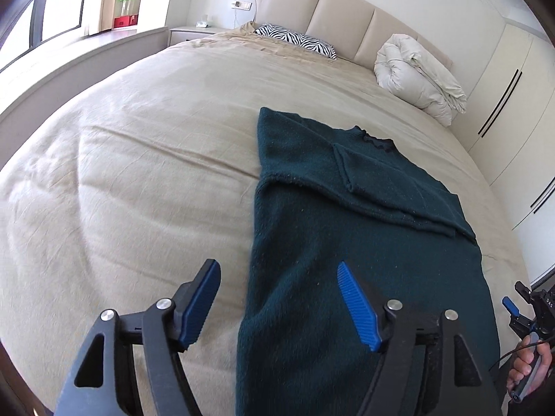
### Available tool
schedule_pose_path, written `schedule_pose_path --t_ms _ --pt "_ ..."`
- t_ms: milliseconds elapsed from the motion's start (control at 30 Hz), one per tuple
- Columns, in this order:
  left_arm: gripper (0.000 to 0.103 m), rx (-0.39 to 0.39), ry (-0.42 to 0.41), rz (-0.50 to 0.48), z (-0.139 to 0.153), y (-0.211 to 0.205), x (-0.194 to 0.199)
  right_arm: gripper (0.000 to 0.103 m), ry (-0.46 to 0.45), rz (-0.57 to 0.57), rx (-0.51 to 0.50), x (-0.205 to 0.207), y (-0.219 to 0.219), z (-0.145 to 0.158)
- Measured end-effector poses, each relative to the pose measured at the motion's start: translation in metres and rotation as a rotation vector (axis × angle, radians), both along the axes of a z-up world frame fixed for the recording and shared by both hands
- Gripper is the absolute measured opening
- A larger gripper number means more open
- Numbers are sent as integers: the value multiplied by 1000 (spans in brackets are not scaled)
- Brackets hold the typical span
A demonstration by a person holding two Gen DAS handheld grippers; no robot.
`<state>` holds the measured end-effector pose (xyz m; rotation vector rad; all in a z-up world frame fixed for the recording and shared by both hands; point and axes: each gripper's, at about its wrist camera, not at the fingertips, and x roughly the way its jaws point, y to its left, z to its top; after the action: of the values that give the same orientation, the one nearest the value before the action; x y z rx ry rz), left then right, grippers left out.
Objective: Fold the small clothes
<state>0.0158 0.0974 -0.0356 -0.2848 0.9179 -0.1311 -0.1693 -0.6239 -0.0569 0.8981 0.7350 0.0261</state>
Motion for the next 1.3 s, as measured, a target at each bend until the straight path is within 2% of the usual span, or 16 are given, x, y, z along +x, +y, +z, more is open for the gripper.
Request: schedule_pose_path --t_ms 133,200,400,533,767,867,933,1033,1167,1300 --pt "73 -29 99 4 -23 13 -34 54 40 30 -37 -12 5 -3" --pt "73 -22 121 -6 -29 13 -48 54 58 40 -54 -17 6 -5" --pt "73 -33 152 -64 -29 6 -74 54 132 96 -91 -30 9 -13" --pt "69 -8 194 -87 -31 6 -85 54 170 146 -108 -45 12 -17" --pt "66 -26 269 -113 -35 4 -105 54 199 191 -94 -73 11 -14" --pt "57 -23 309 -118 -41 2 -112 54 207 199 -87 -79 11 -14" --pt "42 -46 340 -121 -46 3 -116 54 211 210 -84 -82 12 -13" --pt "28 -74 351 -105 -50 8 -117 54 230 233 -93 -84 15 -12" --pt "25 -95 351 -111 -49 12 -117 54 280 274 -133 -88 19 -8" --pt "26 -142 354 -108 -53 18 -117 54 329 301 -156 -94 15 -5"
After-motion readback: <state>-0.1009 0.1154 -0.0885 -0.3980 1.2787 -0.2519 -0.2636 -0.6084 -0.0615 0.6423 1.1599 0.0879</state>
